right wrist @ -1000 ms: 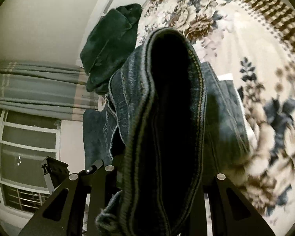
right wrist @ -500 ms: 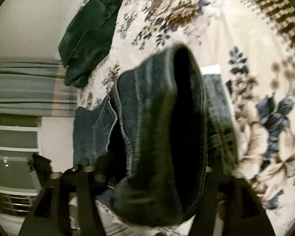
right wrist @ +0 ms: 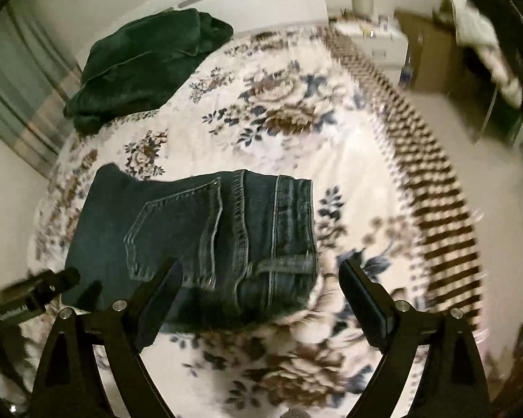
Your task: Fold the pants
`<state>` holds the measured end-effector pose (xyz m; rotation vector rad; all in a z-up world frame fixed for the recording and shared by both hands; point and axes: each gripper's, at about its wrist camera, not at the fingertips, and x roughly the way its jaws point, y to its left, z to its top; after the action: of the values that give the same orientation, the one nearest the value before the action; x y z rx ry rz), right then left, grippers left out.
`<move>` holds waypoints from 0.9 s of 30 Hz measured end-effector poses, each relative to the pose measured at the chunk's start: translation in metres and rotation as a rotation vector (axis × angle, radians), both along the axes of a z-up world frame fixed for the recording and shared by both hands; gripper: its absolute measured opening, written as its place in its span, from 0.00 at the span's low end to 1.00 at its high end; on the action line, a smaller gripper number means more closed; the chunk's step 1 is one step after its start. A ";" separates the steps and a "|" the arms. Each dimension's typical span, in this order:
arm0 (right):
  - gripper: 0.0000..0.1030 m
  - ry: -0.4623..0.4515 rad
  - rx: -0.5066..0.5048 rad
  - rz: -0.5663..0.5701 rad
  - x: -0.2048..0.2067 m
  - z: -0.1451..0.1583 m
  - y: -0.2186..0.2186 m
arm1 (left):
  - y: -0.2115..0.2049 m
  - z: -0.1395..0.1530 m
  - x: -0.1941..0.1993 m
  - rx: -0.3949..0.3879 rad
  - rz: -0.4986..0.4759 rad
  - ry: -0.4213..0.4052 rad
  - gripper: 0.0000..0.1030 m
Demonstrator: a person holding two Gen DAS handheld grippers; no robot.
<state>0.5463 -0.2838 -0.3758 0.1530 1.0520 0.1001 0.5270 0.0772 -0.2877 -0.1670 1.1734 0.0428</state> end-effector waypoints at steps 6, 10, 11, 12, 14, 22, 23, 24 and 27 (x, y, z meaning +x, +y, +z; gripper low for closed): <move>0.92 -0.061 -0.081 -0.016 -0.060 0.043 0.010 | -0.019 0.040 -0.040 0.070 0.001 -0.066 0.91; 0.92 -0.102 -0.111 -0.023 -0.108 0.081 0.013 | -0.031 0.079 -0.080 0.111 0.007 -0.134 0.91; 0.93 -0.116 -0.117 -0.027 -0.121 0.091 0.012 | -0.034 0.089 -0.090 0.117 0.008 -0.149 0.91; 0.93 -0.129 -0.119 -0.030 -0.135 0.105 0.012 | -0.037 0.097 -0.097 0.121 0.010 -0.161 0.91; 0.93 -0.156 -0.117 -0.032 -0.163 0.129 0.009 | -0.042 0.115 -0.120 0.125 0.015 -0.186 0.91; 0.96 -0.276 -0.131 -0.026 -0.270 0.217 0.001 | -0.063 0.186 -0.214 0.163 0.038 -0.289 0.91; 0.97 -0.291 -0.132 -0.024 -0.284 0.227 -0.001 | -0.066 0.194 -0.225 0.166 0.043 -0.300 0.91; 0.97 -0.305 -0.131 -0.020 -0.299 0.237 -0.003 | -0.068 0.199 -0.233 0.167 0.048 -0.308 0.91; 1.00 -0.350 -0.147 -0.007 -0.340 0.263 -0.006 | -0.075 0.221 -0.267 0.178 0.064 -0.348 0.92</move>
<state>0.2064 -0.2897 -0.1126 0.0044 0.7062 0.0406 0.2601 0.0024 -0.0670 -0.0509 0.8120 0.1679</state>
